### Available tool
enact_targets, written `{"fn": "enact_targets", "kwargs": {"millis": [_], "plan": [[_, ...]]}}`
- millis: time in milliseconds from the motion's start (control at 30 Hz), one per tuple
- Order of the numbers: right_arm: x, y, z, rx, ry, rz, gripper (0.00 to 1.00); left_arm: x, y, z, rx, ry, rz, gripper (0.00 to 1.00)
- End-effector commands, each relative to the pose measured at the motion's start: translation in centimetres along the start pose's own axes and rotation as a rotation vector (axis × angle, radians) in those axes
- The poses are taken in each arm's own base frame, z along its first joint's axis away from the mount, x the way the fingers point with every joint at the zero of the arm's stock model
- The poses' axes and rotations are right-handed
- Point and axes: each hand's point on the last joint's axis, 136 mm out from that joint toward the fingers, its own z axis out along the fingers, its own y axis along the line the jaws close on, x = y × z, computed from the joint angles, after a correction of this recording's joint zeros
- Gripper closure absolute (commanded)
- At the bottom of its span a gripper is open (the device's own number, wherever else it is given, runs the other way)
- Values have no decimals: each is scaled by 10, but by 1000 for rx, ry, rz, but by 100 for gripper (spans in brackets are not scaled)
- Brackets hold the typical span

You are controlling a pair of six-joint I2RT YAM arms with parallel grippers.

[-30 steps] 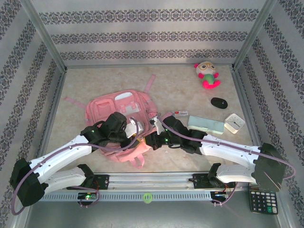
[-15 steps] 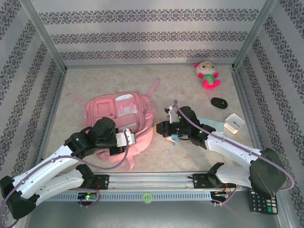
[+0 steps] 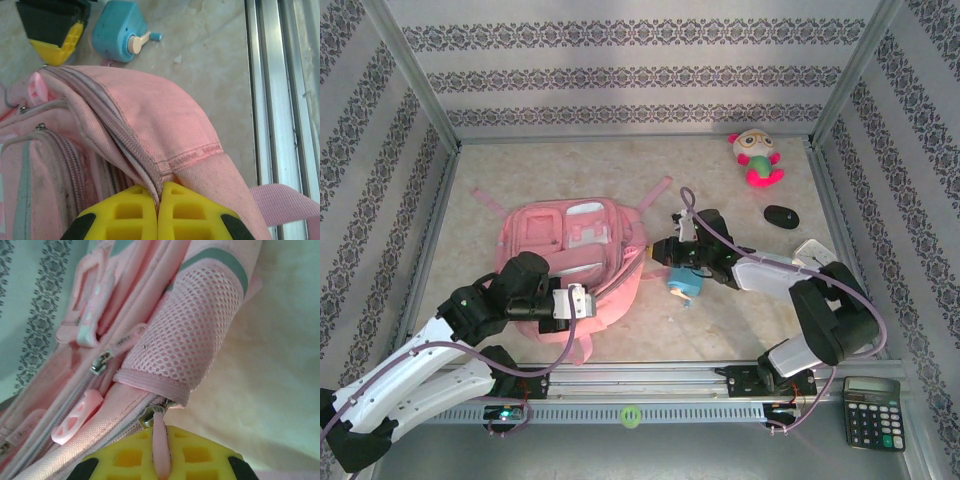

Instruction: Pack the student bag

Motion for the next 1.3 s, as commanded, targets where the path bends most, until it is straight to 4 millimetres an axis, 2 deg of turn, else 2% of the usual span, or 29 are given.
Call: {"fn": "enact_targets", "kwargs": {"millis": [0, 100, 133, 167, 200, 267, 333, 433, 600, 767, 1067, 1167, 1267], "plan": [[-69, -8, -13, 86, -264, -61, 100, 4, -23, -11, 95, 2, 78, 100], [-66, 1, -22, 90, -278, -110, 100, 13, -7, 7, 35, 50, 77, 97], [-65, 2, -25, 99, -282, -117, 92, 14, -1, 12, 12, 58, 70, 87], [-64, 3, -31, 115, -289, -126, 78, 13, 5, 16, -9, 59, 54, 69], [-63, 6, -38, 133, -292, -135, 67, 9, 10, 16, -22, 55, 30, 56], [-54, 20, -49, 165, -285, -198, 57, 2, 18, 12, -42, 43, -21, 38], [-41, 34, -58, 219, -274, -273, 53, 2, 23, 6, -59, 44, -59, 29], [-15, 56, -59, 225, -215, -317, 52, 20, 33, 3, -116, 125, -87, 26], [25, 74, -47, 203, -146, -343, 52, 67, 32, 24, -77, 356, -17, 21], [42, 72, -41, 194, -133, -355, 52, 66, 52, 41, -123, 368, 14, 18], [46, 71, -45, 165, -154, -391, 51, 64, 43, 87, 6, 327, -76, 13], [45, 68, -50, 171, -174, -385, 50, 70, 49, 95, -29, 339, -89, 12], [47, 64, -53, 175, -181, -379, 49, 60, 43, 94, 11, 291, -108, 9]]}}
